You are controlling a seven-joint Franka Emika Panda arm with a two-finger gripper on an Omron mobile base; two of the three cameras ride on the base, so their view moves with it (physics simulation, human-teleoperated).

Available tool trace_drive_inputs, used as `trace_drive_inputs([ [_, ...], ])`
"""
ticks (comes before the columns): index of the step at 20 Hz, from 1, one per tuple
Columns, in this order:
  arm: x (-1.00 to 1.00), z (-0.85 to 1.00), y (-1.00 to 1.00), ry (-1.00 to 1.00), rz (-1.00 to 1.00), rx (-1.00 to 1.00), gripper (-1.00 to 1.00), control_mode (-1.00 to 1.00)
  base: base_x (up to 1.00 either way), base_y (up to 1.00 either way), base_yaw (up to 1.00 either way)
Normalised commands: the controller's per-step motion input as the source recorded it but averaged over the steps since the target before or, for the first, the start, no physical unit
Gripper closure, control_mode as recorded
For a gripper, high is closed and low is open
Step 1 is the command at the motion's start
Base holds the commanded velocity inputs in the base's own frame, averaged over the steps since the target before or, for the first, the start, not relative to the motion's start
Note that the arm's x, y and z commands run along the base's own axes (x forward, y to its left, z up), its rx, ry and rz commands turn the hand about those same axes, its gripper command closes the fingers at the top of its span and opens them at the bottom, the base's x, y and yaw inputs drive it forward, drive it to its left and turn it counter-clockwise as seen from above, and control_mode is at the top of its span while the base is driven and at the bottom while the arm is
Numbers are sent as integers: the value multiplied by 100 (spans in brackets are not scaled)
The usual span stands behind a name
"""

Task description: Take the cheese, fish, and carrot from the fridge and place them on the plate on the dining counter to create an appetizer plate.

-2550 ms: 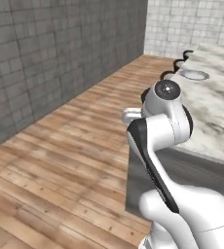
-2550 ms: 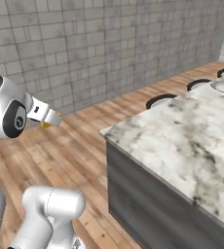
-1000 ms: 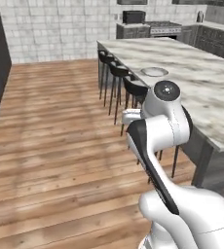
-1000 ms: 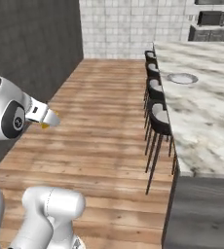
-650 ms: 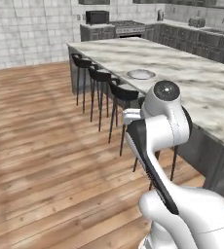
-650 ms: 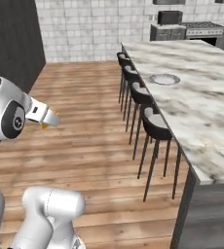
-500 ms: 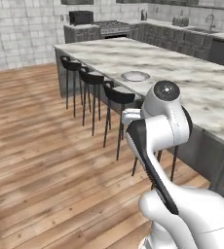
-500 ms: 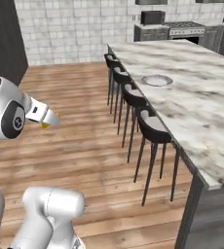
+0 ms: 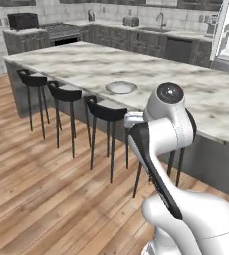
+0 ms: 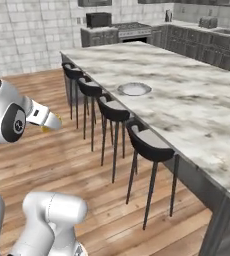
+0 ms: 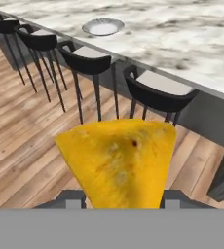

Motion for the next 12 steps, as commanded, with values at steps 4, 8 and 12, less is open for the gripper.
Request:
trace_drive_inputs([
  [4,0,0,0,0,0,0,100,100,66,92,-49],
  [8,0,0,0,0,0,0,100,100,64,93,-48],
  [12,0,0,0,0,0,0,100,100,61,91,-47],
])
